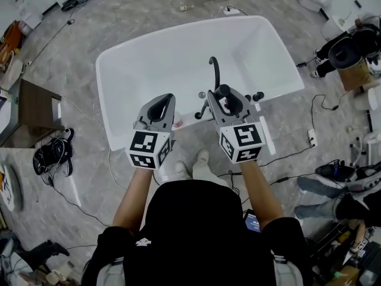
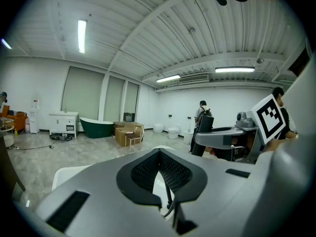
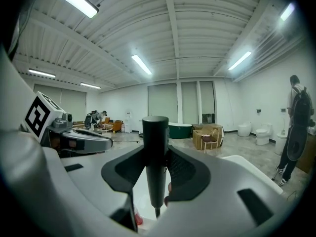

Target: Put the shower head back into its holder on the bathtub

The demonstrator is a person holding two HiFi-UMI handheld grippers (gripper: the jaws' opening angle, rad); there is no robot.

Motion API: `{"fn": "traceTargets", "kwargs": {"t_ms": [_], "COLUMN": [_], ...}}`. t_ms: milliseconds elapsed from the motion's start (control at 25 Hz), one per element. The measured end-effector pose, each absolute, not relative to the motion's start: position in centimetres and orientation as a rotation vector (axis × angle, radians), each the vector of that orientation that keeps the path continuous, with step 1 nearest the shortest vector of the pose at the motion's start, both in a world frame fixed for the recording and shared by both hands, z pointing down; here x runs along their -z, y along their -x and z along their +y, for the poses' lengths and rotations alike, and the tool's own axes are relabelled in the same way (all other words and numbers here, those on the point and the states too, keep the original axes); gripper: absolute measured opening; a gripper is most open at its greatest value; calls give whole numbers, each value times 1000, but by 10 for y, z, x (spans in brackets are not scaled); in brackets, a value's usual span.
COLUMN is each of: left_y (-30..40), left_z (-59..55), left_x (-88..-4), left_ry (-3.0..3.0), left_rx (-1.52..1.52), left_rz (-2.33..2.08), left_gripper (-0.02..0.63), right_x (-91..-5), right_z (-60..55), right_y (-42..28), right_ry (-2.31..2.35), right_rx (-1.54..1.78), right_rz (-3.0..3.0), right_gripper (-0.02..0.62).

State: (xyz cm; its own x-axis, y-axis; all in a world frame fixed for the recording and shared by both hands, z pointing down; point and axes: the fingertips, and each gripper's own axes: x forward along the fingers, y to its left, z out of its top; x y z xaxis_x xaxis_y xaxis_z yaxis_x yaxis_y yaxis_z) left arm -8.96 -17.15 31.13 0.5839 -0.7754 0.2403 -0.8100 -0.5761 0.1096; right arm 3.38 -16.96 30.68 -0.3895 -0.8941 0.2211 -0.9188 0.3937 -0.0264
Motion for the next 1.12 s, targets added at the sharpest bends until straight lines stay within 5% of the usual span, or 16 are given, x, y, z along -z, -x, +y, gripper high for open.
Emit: {"fn": "traceTargets", "kwargs": {"t_ms": [1120], "left_y": [70], "left_z": [-190], "left_x": [-395], "left_ry": [-2442], "left_rx": [-335], "left_rz": [-1327], "left_gripper": [14], "right_x": [-382], "right_z": [-202], "right_y": [-43], "right_ry": [-1496], "right_rx": [-357], "right_rz": [-2436], "right_gripper": [138]}}
